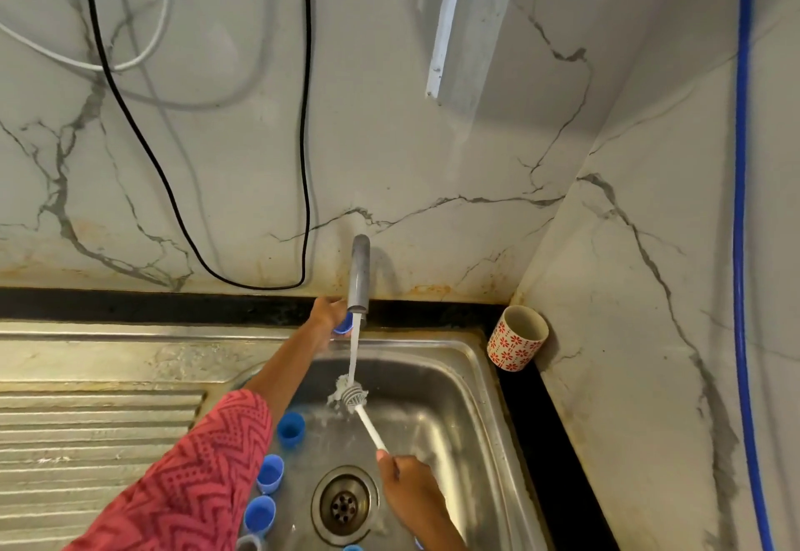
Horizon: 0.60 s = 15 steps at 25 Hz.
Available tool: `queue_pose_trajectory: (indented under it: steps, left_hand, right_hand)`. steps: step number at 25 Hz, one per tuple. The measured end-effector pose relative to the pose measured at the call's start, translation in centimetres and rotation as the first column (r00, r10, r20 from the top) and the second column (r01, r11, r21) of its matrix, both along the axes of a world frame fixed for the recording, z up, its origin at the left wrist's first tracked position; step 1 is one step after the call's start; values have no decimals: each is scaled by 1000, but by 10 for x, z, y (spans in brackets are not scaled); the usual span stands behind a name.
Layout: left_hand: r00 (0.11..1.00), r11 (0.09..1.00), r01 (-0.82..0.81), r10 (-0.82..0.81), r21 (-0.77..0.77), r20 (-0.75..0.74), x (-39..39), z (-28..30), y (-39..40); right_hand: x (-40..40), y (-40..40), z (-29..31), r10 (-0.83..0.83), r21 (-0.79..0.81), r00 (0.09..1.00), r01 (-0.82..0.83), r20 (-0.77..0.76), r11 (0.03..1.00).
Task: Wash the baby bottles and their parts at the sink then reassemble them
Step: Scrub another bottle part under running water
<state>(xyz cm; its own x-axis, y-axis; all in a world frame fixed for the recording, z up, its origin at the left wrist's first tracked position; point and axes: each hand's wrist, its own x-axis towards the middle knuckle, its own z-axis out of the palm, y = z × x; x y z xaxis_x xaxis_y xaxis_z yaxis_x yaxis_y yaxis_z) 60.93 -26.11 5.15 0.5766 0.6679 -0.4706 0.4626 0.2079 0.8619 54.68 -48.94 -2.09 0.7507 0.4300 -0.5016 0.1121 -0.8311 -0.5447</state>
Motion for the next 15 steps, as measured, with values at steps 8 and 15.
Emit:
queue_pose_trajectory:
  steps: [8,15]
  left_hand:
    - [991,981,125,-115,151,-72,6,6,-24]
    - [992,991,118,-121,54,39,-23,-19,-11]
  right_hand:
    - [-3,-9,-16,17,10,1000,-17,-4,1000]
    - [-2,-21,2,-30,88,999,28,16,996]
